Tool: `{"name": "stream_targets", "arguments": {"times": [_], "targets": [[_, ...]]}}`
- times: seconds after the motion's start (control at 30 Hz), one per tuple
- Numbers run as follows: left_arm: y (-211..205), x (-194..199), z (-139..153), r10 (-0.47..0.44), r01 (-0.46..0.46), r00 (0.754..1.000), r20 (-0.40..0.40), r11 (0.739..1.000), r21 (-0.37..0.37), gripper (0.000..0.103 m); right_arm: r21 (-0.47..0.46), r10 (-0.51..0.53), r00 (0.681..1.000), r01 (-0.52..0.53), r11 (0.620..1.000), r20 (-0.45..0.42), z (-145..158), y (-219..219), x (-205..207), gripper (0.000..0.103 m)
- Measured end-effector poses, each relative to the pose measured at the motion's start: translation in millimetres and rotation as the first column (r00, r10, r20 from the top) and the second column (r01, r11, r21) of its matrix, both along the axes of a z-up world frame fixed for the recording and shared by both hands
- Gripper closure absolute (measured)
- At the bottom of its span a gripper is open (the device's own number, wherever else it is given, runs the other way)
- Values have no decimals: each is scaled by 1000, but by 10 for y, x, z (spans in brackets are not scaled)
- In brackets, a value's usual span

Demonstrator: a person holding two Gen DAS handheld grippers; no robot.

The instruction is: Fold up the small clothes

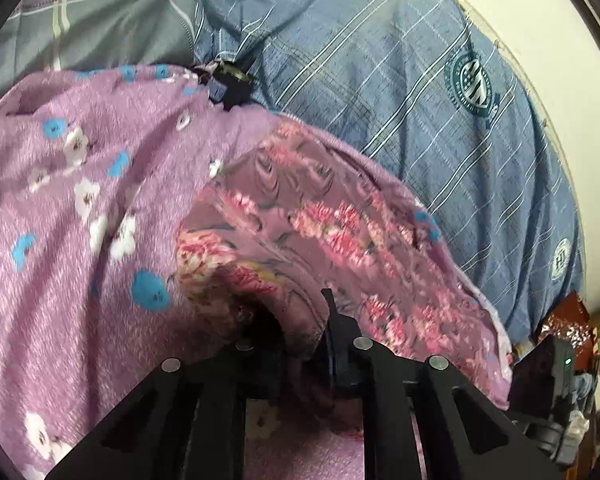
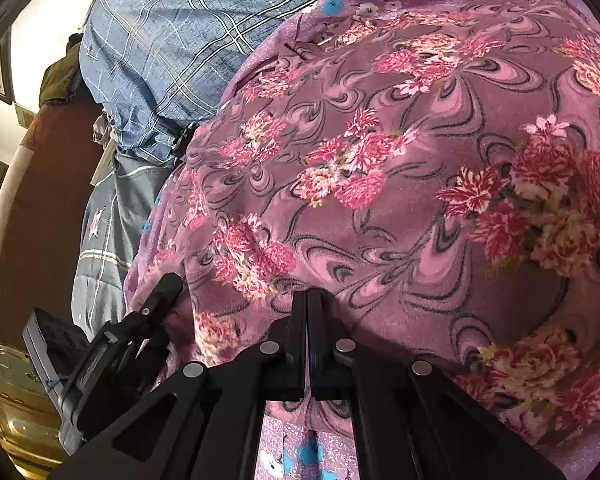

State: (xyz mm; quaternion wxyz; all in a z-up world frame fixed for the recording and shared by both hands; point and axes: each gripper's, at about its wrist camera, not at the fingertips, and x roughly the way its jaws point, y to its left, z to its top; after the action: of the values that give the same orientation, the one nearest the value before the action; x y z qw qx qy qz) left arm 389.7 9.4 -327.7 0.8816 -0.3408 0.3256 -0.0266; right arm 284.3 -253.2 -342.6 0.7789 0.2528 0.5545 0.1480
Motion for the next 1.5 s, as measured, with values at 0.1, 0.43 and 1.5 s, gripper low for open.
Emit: {"name": "stream_targets", "arguments": {"times": [0.1, 0.43, 1.5], "targets": [[-105, -60, 187, -21, 17, 999, 40, 996, 87, 93, 17, 1, 1000, -1, 1000, -9, 7, -26, -4, 103], [-1166, -118, 1212, -260, 164, 947, 188, 896, 412, 94, 126, -279, 959, 271, 954, 51, 291, -1015, -106, 96], [-1714, 158, 545, -431, 396, 902, 6, 835, 382, 32, 159, -500, 858, 481, 862, 120, 718, -2362, -457, 36]]}}
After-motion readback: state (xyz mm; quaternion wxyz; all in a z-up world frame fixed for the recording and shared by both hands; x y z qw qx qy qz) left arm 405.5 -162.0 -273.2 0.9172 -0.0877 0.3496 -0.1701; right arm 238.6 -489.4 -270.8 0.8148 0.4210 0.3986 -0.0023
